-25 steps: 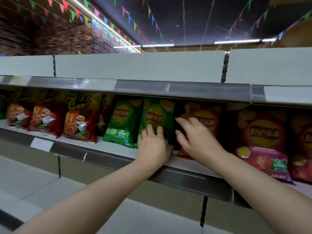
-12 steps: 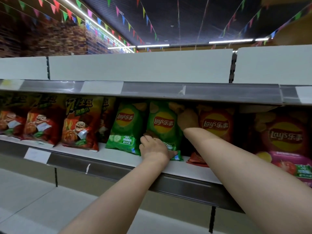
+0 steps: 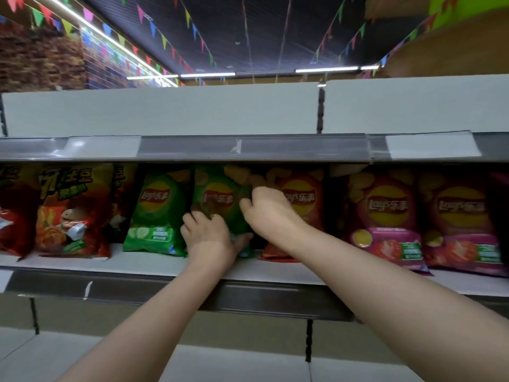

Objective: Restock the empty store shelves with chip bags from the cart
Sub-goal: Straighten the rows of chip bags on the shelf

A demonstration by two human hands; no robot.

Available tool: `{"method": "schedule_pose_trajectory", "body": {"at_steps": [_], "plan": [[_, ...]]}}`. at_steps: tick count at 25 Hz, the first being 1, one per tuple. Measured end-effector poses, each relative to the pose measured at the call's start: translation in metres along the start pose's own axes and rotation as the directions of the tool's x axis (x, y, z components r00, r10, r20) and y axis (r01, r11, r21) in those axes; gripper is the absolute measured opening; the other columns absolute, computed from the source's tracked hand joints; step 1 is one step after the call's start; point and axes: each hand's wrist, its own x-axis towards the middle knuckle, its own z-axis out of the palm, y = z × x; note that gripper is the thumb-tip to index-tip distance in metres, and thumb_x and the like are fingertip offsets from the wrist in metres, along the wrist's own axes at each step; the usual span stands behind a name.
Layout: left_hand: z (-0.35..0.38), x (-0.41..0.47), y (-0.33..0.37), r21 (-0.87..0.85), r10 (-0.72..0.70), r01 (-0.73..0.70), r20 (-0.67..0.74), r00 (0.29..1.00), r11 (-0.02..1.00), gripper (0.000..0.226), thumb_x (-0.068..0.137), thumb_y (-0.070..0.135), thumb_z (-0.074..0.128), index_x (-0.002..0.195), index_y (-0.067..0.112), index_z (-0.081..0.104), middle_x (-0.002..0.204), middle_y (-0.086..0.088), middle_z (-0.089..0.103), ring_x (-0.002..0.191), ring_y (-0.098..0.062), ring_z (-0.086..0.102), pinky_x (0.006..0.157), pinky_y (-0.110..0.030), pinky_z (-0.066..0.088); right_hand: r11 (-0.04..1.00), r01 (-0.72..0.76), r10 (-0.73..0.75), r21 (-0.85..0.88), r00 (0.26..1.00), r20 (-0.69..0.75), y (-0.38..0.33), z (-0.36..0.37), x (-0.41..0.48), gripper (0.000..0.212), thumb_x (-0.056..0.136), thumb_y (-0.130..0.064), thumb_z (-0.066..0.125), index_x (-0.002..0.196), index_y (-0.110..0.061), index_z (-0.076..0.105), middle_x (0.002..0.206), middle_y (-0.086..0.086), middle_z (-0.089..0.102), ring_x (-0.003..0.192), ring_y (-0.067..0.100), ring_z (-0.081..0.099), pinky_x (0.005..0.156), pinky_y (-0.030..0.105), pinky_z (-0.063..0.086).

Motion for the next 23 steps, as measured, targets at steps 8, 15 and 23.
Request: {"method": "schedule_pose_trajectory", "body": {"at_steps": [8,15,23], "plan": [[-0.009,-0.053,0.123,-0.212,0.535,-0.541,-0.088,0.84,0.814,0.056,0.093,0.035,0.048,0.141,0.011,0.034,0.129,-0.014,0.042,0.12,-0.031,0.037,0.099,-0.035,0.031,0.906,-0.098,-0.028,-0.413,0.957,-0.289,0.111,-0.084,-0.067,0.032,0.096,-0.026,0.04,0.11,-0.004,0.06,0.1,0.02,0.061,0.095,0.037,0.056,0.077,0.037,0.041],[0.02,-0.068,0.182,-0.259,0.514,-0.477,0.099,0.852,0.84,0.064,0.09,0.031,0.053,0.141,0.003,0.025,0.139,-0.016,0.032,0.125,-0.031,0.037,0.1,-0.032,0.032,0.855,-0.169,0.169,-0.49,0.985,-0.043,0.174,-0.09,-0.067,0.048,0.099,-0.041,0.029,0.131,-0.011,0.048,0.134,0.019,0.049,0.123,0.034,0.045,0.094,0.037,0.037],[0.029,-0.059,0.195,-0.313,0.352,-0.273,0.232,0.907,0.91,0.053,0.097,0.012,0.042,0.146,0.004,0.021,0.151,-0.018,0.022,0.125,-0.034,0.041,0.101,-0.04,0.037,0.928,-0.023,0.003,-0.372,0.999,-0.054,0.197,-0.074,-0.055,0.064,0.1,-0.039,0.03,0.149,-0.026,-0.009,0.156,0.006,-0.018,0.144,0.025,-0.014,0.116,0.034,-0.001]]}}
